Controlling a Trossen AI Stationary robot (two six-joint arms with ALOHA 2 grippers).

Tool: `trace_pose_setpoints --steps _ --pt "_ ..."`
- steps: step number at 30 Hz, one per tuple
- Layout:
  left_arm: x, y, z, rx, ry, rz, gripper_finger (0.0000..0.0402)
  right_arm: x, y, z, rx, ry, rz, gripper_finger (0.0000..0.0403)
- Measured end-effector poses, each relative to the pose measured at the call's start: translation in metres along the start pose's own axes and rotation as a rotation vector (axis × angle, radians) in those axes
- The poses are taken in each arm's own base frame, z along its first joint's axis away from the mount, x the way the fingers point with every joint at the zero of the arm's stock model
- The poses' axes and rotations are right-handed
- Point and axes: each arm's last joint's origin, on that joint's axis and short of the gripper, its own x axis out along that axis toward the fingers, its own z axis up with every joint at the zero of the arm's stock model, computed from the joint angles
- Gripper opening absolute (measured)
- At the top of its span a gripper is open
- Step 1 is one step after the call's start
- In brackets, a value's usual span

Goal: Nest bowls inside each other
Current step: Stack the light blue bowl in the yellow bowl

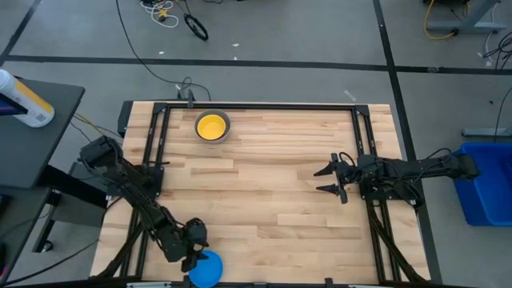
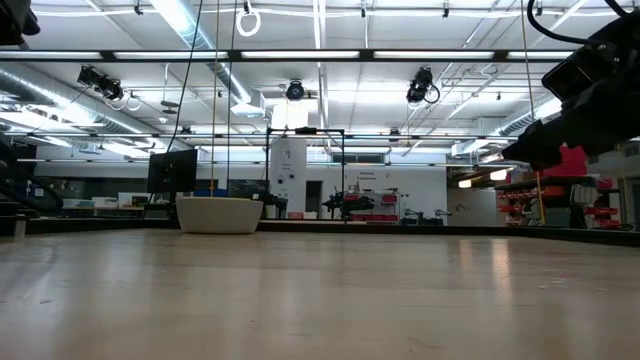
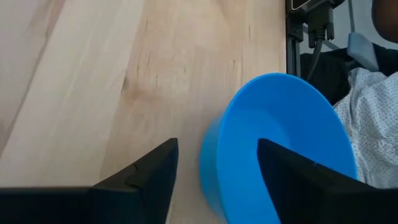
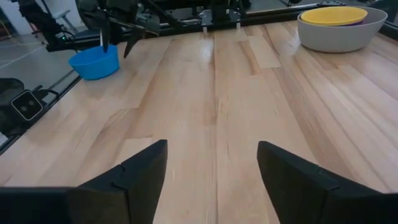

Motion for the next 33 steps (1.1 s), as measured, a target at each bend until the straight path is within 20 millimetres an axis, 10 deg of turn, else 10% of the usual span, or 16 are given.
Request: trace_pose_setpoints --steps 22,33 --pt "0.012 0.003 -0.010 0.083 -0.002 0.035 0.0015 0.001 0.000 -0.001 -0.007 0.008 -0.003 0.0261" --pt "-0.008 0.004 0.013 0.365 -0.351 0.231 0.0005 0.001 0.000 -0.001 -0.008 0.009 -0.003 0.0235"
